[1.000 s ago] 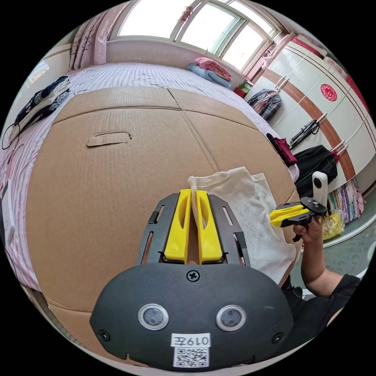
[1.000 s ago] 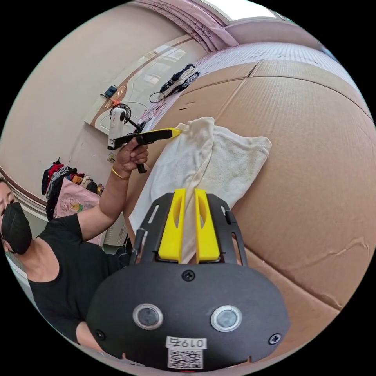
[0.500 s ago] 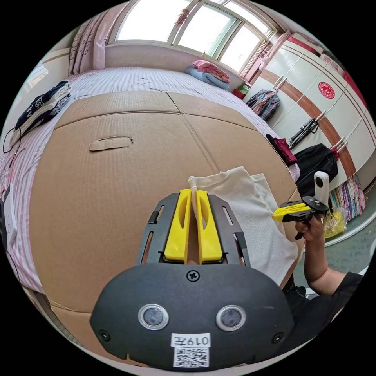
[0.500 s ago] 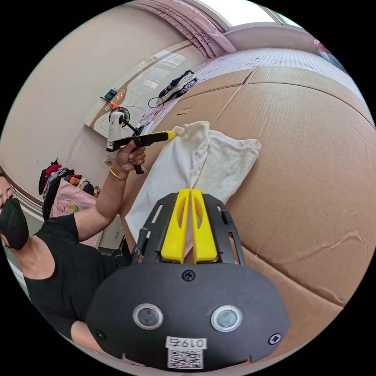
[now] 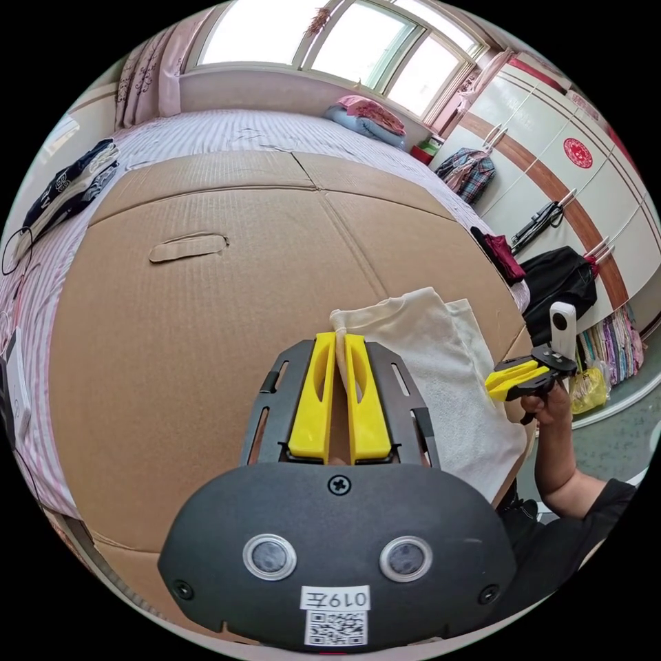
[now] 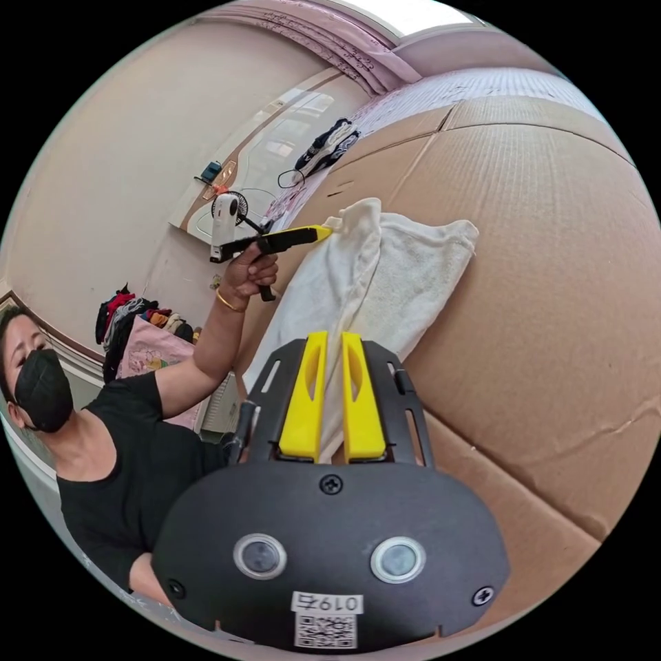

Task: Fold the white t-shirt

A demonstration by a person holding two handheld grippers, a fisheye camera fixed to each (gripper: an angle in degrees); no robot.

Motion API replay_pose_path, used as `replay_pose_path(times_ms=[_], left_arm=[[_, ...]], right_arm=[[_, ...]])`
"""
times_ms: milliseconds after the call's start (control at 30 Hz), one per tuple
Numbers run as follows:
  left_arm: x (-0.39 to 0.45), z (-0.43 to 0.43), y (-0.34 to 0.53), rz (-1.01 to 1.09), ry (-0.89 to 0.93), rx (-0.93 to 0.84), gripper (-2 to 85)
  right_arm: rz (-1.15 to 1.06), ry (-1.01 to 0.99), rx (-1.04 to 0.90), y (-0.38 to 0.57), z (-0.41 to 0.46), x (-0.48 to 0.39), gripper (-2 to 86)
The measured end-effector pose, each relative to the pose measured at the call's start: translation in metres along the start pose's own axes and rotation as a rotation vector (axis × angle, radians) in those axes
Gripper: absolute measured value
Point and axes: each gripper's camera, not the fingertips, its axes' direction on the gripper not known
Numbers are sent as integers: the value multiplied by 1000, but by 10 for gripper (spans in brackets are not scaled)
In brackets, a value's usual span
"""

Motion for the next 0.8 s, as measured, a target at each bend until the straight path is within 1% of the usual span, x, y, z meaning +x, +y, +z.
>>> replay_pose_path(times_ms=[100,267,400,467,667,800], left_arm=[[1,0,0,4,2,-2,9],[3,-11,2,25,17,47,9],[3,2,-1,29,-15,-1,9],[3,7,-2,27,-21,-6,10],[-3,8,-4,22,9,-8,11],[-6,11,-5,18,21,-9,12]], right_arm=[[-19,22,-14,1,1,-8,4],[-57,57,67,7,-25,-30,-2],[-37,117,20,5,-15,-30,-2],[-15,96,-9,6,-3,-25,2],[20,12,36,14,-10,-25,27],[26,-24,18,20,-9,-31,35]])
